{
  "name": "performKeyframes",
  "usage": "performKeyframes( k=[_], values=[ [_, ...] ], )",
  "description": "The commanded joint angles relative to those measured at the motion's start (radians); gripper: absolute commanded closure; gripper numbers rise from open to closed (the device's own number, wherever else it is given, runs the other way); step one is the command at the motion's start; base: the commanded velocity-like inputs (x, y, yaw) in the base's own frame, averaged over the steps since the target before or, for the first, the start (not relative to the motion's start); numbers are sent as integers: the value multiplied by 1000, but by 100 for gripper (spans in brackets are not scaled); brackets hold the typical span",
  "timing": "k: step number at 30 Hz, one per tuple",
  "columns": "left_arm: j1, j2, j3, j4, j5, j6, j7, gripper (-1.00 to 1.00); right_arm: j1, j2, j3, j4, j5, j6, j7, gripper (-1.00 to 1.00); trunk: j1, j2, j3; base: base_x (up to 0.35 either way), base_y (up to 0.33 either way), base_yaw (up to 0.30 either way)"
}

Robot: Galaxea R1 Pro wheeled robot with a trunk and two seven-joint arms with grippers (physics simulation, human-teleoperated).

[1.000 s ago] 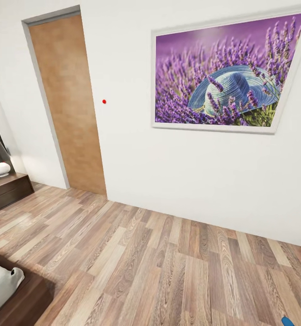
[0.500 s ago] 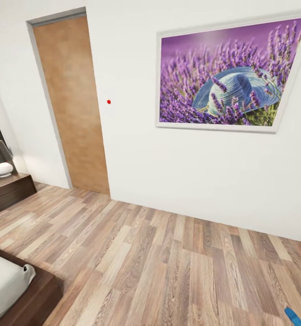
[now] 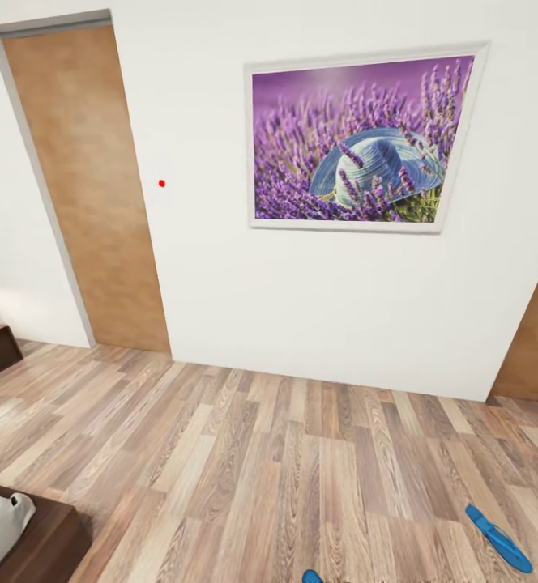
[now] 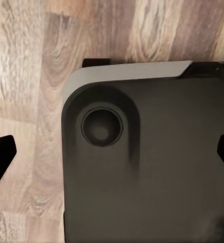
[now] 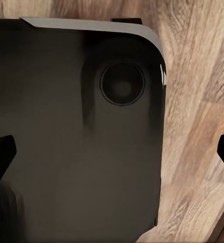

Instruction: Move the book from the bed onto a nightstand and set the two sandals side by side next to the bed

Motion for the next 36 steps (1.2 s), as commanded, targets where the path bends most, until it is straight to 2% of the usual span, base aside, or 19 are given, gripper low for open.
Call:
performKeyframes(
  k=[1,17,22,27,30,31,32,34,35,36],
  values=[
    [1,0,0,-2,0,-1,0,-100,-1,0,0,1,-1,-3,-1,-100,0,0,0,-11,9,-279],
    [1,-1,1,-2,1,-2,-1,-100,-1,0,0,1,-1,-6,-1,-100,0,0,6,-2,1,-278],
    [1,-1,0,-9,0,-2,-1,-100,-1,-1,-2,0,-1,-6,-1,-100,0,0,6,0,0,-59],
    [-3,-12,-1,-130,-2,22,-2,-100,-1,-1,0,-31,7,-6,1,-100,0,0,6,0,0,-4],
    [-22,-27,-2,-221,-2,115,-2,-100,-1,-1,1,-98,11,8,0,-100,0,0,6,0,0,-1],
    [-41,-33,-2,-259,-5,197,-1,-100,-2,-1,2,-140,12,27,-1,-100,0,0,6,0,0,0],
    [-53,-35,-2,-276,-7,241,0,-100,-4,-1,2,-162,13,43,-2,-100,0,0,6,0,0,0],
    [-84,-39,-2,-304,-8,326,1,-100,-18,-1,3,-228,14,111,-9,-100,0,0,6,0,0,0],
    [-124,-41,-2,-325,-7,389,2,-100,-26,-1,3,-249,14,137,-13,-100,0,0,6,0,0,0],
    [-146,-41,-2,-332,-6,413,3,-100,-36,-1,4,-268,14,164,-18,-100,0,0,6,0,0,0]
  ],
)
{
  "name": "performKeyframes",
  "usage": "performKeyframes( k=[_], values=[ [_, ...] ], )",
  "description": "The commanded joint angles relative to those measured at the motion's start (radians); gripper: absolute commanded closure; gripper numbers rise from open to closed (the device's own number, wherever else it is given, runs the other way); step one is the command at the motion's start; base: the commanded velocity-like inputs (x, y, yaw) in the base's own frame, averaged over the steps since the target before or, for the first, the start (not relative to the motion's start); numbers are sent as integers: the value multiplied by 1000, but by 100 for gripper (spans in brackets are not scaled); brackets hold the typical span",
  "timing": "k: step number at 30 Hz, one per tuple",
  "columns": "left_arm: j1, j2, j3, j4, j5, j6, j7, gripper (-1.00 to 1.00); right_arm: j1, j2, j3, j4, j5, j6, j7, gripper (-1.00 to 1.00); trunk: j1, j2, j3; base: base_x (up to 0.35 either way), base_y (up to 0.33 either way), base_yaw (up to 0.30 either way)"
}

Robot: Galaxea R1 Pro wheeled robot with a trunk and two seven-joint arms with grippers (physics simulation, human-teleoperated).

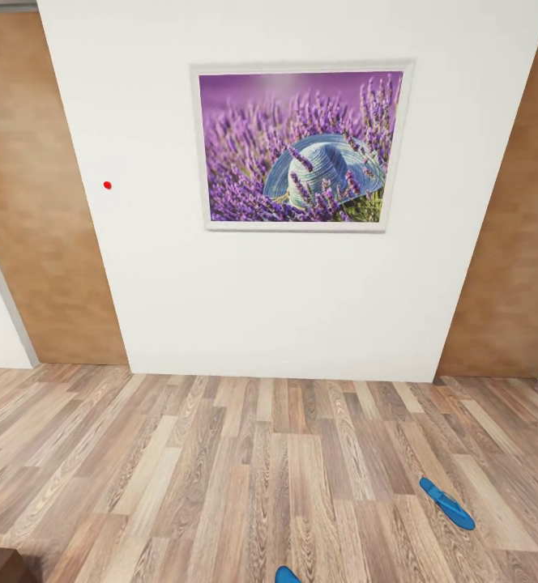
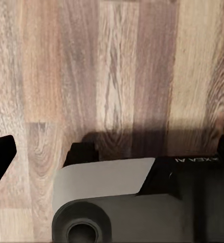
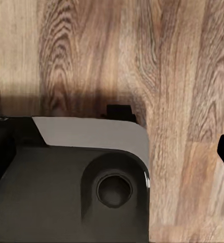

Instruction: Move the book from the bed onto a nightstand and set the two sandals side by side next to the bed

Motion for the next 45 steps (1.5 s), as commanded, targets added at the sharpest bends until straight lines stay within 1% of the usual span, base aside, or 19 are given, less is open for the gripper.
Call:
performKeyframes(
  k=[1,3,4,5,6,8,11,12,13,17,20,21,22,24,26,33,39,45],
  values=[
    [-72,-1,0,-17,2,57,1,-100,-40,0,0,-48,2,76,-15,-100,0,-1,-1,0,0,0],
    [-124,2,0,-25,4,78,1,-100,-73,-1,1,-67,3,105,-20,-100,0,-1,-1,0,0,0],
    [-178,6,1,-31,6,98,0,-100,-115,-1,1,-80,3,126,-27,-100,0,-1,-1,0,0,0],
    [-205,8,3,-33,7,110,0,-100,-139,-2,1,-84,3,133,-31,-100,0,-1,-1,0,0,0],
    [-255,11,7,-36,9,140,0,-100,-186,-2,1,-90,3,144,-38,-100,0,-1,-1,0,0,0],
    [-295,13,13,-39,9,172,0,-100,-229,-3,1,-94,4,150,-41,-100,0,-1,-1,0,0,0],
    [-334,13,20,-51,9,207,1,-100,-276,-4,1,-97,3,153,-44,-100,0,-1,-1,0,0,0],
    [-348,13,24,-68,10,220,1,-100,-295,-5,0,-99,1,152,-45,-100,0,-1,-1,0,0,0],
    [-364,10,46,-97,12,233,1,-100,-316,-5,0,-100,-6,138,-42,-100,0,-1,-1,0,0,0],
    [-372,0,73,-116,20,241,1,-100,-328,-5,-1,-116,-11,112,-39,-100,0,-1,-1,0,69,-39],
    [-373,-3,77,-109,27,235,1,-100,-329,-5,-3,-120,-12,107,-37,-100,0,-1,-2,-7,236,-129],
    [-373,-3,77,-106,33,228,1,-100,-329,-6,-5,-120,-12,104,-35,-100,0,-1,-2,-41,259,-167],
    [-372,-4,77,-99,53,206,1,-100,-330,-6,-6,-121,-13,100,-34,-100,0,-1,-2,-71,274,-231],
    [-372,-4,77,-89,59,198,1,-100,-330,-6,-6,-121,-13,98,-33,-100,0,-1,-3,-75,276,-246],
    [-372,-4,76,-56,66,170,1,-100,-330,-6,-6,-122,-13,97,-33,-100,0,-1,-2,-58,279,-268],
    [-372,-4,75,-34,69,143,1,-100,-330,-6,-5,-122,-12,96,-33,-100,0,-1,-1,-16,284,-276],
    [-372,-4,72,-32,68,140,1,-100,-330,-6,-5,-122,-12,95,-34,-100,0,-1,-1,-1,290,-65],
    [-372,-4,72,-32,68,139,1,-100,-330,-6,-7,-123,-12,84,-39,-100,0,-1,-9,9,290,-10]
  ],
)
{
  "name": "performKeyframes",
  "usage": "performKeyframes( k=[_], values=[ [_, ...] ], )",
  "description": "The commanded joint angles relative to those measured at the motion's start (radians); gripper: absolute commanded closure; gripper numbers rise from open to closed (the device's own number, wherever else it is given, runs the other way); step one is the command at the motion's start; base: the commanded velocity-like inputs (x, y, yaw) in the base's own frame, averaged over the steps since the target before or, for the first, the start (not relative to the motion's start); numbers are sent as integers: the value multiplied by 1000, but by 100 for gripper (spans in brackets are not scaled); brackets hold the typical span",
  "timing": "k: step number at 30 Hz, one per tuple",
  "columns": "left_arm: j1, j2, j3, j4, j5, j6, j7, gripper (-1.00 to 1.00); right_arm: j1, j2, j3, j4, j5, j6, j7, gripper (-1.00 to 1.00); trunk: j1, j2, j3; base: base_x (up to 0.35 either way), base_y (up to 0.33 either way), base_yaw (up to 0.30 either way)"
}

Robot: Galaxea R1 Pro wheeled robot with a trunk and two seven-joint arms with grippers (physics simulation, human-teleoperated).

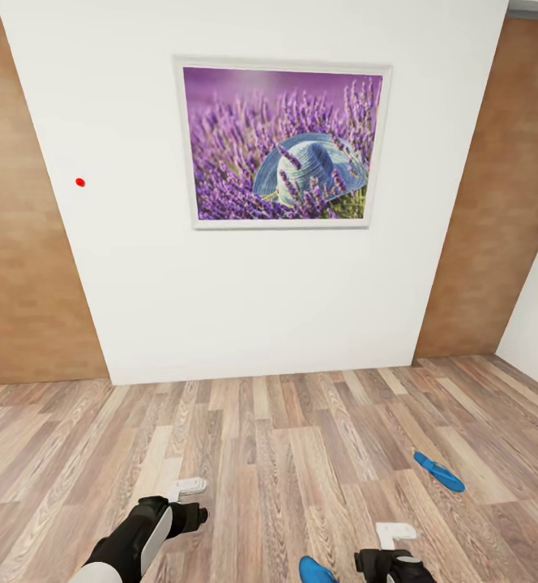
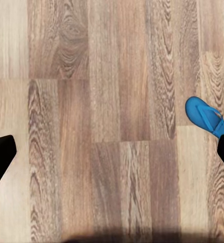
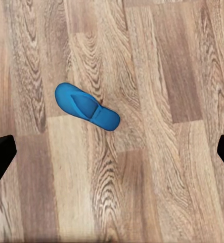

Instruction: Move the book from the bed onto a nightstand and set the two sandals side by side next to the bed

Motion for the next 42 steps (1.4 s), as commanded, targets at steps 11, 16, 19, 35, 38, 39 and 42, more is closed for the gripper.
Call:
performKeyframes(
  k=[11,16,19,35,38,39,42],
  values=[
    [0,-1,4,-2,3,4,1,-100,0,-2,-2,-1,-2,-5,-4,-100,0,-1,-18,35,143,-1],
    [0,-1,4,-2,3,4,1,-100,0,-3,-3,-1,-3,-12,-4,-100,0,-1,-26,1,4,0],
    [0,-1,4,-2,3,4,1,-100,0,-3,-3,-1,-3,-16,-4,-100,0,-1,-31,0,1,0],
    [1,0,4,-2,1,4,2,-100,0,0,-2,-1,-1,-48,-1,-100,0,-1,-39,0,0,-213],
    [1,-1,4,-2,0,4,2,-100,0,0,-2,-1,-1,-48,1,-100,0,-1,-39,0,0,-284],
    [1,-1,4,-2,0,4,2,-100,0,0,-2,-1,-1,-48,2,-100,0,-1,-39,0,0,-285],
    [1,-1,4,-2,-1,4,2,-100,0,0,-1,-1,-1,-48,2,-100,0,-1,-39,103,0,-286]
  ],
)
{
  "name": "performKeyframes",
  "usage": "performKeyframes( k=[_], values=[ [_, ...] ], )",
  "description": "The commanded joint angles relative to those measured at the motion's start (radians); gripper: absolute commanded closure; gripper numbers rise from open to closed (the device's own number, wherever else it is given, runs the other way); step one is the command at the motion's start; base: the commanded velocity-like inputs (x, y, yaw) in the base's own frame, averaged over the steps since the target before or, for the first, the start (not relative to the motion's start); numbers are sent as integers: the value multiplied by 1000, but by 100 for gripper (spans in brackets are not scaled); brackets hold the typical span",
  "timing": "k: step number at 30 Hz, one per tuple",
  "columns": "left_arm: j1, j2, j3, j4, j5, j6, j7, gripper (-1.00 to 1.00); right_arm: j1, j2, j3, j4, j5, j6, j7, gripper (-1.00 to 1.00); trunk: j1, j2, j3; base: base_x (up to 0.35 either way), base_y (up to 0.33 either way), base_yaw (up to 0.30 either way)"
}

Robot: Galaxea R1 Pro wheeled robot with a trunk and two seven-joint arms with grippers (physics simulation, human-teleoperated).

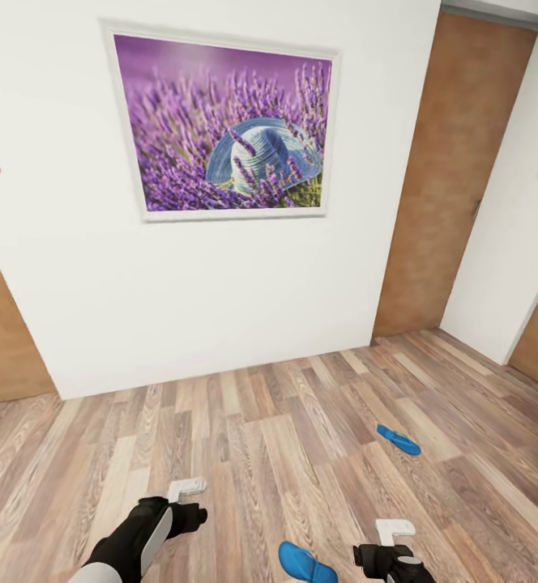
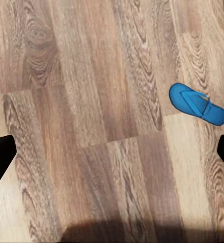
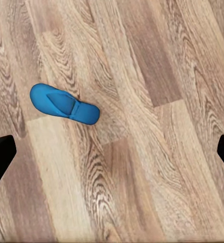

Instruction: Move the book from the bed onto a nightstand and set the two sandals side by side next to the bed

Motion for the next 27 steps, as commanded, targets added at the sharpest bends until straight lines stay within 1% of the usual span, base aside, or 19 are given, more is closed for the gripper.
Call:
performKeyframes(
  k=[1,8,17,21,27],
  values=[
    [0,-1,6,-2,5,6,1,-100,0,0,0,-2,0,6,-2,-100,0,-1,-1,217,6,-286],
    [0,-1,6,-2,5,7,1,-100,0,-1,0,-2,0,6,-1,-100,0,-1,-1,294,79,-286],
    [0,-1,6,-2,5,7,1,-100,0,-1,-1,-2,0,6,-1,-100,0,-1,-1,308,176,-286],
    [0,-1,6,-2,6,7,1,-100,0,-1,-1,-2,0,6,-1,-100,0,-1,-1,170,274,-286],
    [0,-1,6,-2,9,7,1,-100,0,-1,-1,-2,-1,6,-1,-100,0,-1,-1,43,321,-286]
  ],
)
